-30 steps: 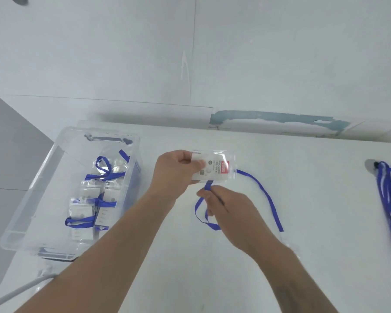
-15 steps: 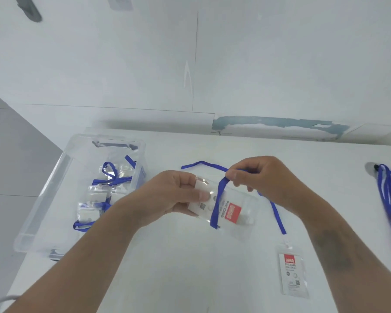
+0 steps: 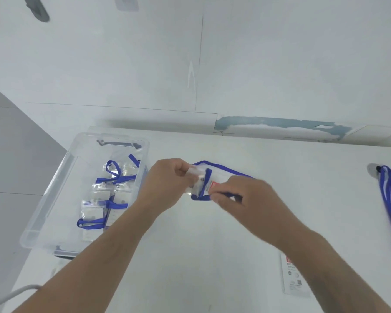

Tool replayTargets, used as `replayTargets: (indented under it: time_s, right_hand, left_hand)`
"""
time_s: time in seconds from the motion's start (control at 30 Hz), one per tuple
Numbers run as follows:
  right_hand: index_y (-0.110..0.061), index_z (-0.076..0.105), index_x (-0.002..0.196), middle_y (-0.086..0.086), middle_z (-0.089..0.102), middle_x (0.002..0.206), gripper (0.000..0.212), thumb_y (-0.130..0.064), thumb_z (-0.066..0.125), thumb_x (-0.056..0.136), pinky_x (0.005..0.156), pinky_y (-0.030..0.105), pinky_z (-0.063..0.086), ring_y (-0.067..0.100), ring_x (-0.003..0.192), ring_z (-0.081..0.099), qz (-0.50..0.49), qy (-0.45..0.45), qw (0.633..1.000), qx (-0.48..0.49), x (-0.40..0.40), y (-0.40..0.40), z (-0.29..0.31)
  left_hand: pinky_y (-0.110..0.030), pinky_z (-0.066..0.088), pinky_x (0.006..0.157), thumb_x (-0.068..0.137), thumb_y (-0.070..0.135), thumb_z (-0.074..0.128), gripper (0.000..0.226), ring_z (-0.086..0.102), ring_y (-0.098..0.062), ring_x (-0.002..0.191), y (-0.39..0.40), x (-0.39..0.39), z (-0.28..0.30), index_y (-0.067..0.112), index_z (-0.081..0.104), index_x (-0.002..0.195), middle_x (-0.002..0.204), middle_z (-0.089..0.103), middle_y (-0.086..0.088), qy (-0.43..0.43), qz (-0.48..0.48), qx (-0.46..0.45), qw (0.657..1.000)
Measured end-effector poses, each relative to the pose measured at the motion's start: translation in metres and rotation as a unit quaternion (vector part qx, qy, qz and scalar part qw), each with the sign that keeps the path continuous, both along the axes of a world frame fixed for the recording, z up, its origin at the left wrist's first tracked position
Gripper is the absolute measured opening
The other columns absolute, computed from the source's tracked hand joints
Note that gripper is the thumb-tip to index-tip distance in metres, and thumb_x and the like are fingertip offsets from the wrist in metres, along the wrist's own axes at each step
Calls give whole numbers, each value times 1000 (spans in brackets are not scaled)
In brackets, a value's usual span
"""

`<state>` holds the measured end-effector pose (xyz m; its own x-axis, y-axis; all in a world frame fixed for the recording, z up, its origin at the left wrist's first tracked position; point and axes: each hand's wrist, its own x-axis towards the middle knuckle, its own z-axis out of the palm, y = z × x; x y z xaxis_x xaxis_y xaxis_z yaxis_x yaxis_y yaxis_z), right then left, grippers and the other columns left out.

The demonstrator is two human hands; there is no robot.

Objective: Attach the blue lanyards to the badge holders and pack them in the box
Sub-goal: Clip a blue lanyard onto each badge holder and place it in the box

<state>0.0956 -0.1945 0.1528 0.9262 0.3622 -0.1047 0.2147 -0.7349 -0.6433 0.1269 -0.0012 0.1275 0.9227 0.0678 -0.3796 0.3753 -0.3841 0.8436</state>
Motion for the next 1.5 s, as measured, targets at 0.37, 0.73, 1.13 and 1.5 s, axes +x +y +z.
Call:
replayTargets:
  time_s: [0.37,0.73,1.13,1.5]
  right_hand:
    - [-22,78,72,2,73,73,18,-8,73,82,60,28,49,14,63,62,-189,151,929,282,39,-29,-6]
    - [-31,64,81,-10,54,72,31,-42,38,95,48,24,39,11,61,53,6,-152,975,-165,-13,4,-28]
    - [-16,74,82,-5,73,73,11,-11,82,76,61,15,50,6,67,66,-129,207,937,251,34,-17,20]
    - [-21,78,78,-3,75,76,5,-22,76,83,60,27,58,14,68,71,-202,167,933,246,32,2,2]
  left_hand:
    - [-36,60,82,77,10,75,24,72,-22,87,3,-4,22,5,70,100,97,75,-11,126,-82,-277,949]
    - [-24,61,64,88,8,69,12,70,-15,76,-8,0,4,18,66,82,82,73,-1,21,131,-102,986]
    - [-38,60,82,85,7,73,11,73,-21,85,4,-5,21,8,70,96,91,77,-7,104,-124,-154,975]
    - [-43,58,89,87,9,71,19,73,-25,96,1,-5,17,14,64,104,103,75,-9,142,-116,-195,963]
